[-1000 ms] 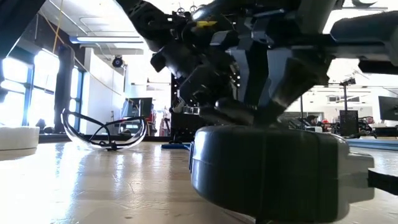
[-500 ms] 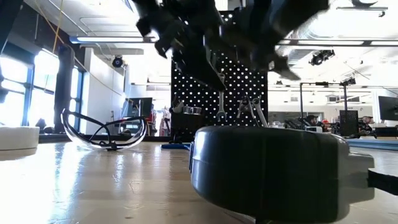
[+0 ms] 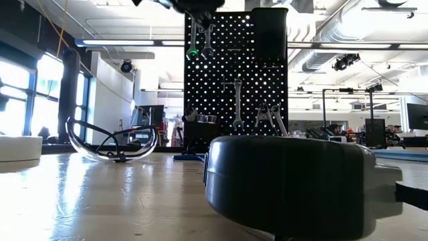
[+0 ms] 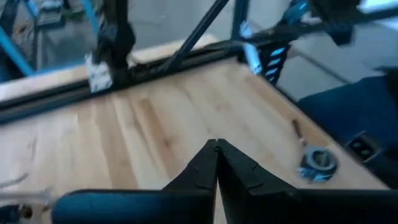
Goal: Hang tools onto peg board
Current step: Hang the wire stripper onto the peg board
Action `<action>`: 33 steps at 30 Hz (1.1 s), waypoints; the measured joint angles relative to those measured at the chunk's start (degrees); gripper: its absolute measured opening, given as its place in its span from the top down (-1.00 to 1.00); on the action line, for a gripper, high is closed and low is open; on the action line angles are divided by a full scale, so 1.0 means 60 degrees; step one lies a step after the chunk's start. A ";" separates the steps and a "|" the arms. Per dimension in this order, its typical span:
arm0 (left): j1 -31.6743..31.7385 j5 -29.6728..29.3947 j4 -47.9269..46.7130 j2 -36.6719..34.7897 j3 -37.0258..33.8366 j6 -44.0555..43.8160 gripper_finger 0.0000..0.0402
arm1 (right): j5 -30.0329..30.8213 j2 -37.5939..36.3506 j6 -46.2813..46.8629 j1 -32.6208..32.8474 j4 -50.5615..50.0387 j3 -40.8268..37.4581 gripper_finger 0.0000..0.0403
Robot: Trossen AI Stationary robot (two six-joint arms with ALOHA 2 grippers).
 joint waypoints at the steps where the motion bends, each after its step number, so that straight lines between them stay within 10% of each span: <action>1: 0.0041 0.0235 0.0041 -0.0067 0.0000 -0.0005 1.00 | 0.0256 -0.0101 -0.0017 0.0114 0.0001 0.0067 0.69; 8: 0.0019 0.1877 0.0393 0.0219 0.0000 -0.0159 1.00 | 0.1958 -0.0689 -0.0471 0.0822 0.0271 0.0128 0.69; 20: -0.0122 0.2007 0.1299 0.2371 -0.0007 -0.0753 1.00 | 0.3169 -0.1135 -0.0531 0.1667 0.0027 0.0128 0.69; 33: 0.0835 0.1048 -0.1139 -0.0574 -0.0007 0.0004 1.00 | 0.4349 -0.2309 0.2396 0.2926 -0.2622 0.0128 0.69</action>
